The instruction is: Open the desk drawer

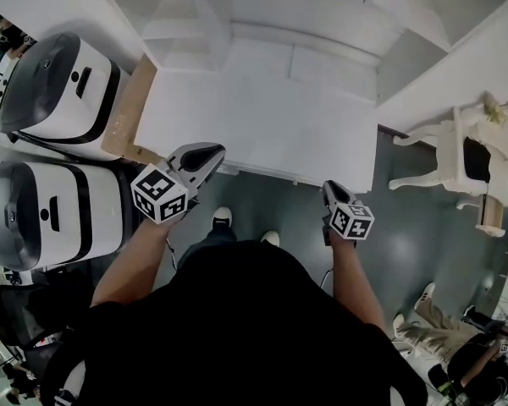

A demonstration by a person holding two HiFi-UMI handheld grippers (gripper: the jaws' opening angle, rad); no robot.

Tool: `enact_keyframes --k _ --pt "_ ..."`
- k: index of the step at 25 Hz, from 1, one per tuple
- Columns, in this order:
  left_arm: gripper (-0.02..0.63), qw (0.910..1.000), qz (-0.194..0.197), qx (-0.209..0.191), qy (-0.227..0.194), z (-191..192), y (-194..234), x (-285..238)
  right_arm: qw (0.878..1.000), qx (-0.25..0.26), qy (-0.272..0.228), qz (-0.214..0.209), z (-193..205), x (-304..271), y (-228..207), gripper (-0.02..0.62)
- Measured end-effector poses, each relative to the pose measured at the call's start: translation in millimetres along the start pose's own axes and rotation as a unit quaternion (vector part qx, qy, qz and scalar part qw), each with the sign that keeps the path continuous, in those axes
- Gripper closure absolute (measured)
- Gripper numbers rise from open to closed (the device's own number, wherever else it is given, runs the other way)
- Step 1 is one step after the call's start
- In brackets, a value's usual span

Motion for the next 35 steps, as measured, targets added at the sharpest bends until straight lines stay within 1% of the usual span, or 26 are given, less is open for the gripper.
enact_keyframes --k 5,9,17,21,27,35 --pt "0.584 0.9999 0.010 0.011 0.008 7.7 17.5 -3.0 0.999 -0.016 0.033 0.015 28.0 -25.8 -7.1 0.546" --pt "0.584 0.9997 0.009 0.015 0.017 12.7 32.3 -0.7 0.998 -0.025 0.061 0.020 50.0 -49.8 -9.9 0.543" --pt "0.584 0.9993 0.012 0.022 0.026 17.9 43.7 -6.9 0.992 -0.052 0.113 0.034 89.0 -79.8 -25.2 0.531" --pt "0.584 0.9990 0.017 0.022 0.034 21.6 44.1 -11.7 0.989 -0.055 0.131 0.040 98.0 -95.2 -26.1 0.523" --pt "0.584 0.9982 0.024 0.028 0.047 26.5 44.1 -19.5 0.986 -0.055 0.152 0.038 109.4 -119.6 -27.7 0.512" --pt "0.584 0.9970 0.028 0.033 0.064 36.1 47.2 -27.9 0.981 -0.061 0.180 0.048 126.5 -150.7 -39.3 0.499"
Point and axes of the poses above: the fingertips, and each gripper's own axes: x backward along the fingers, y to its left, z out of its underside, the point moved 3 cm from there along x, backward along the fingers, and after that the axes turned 8 degrees about y, right-handed, at the moved point
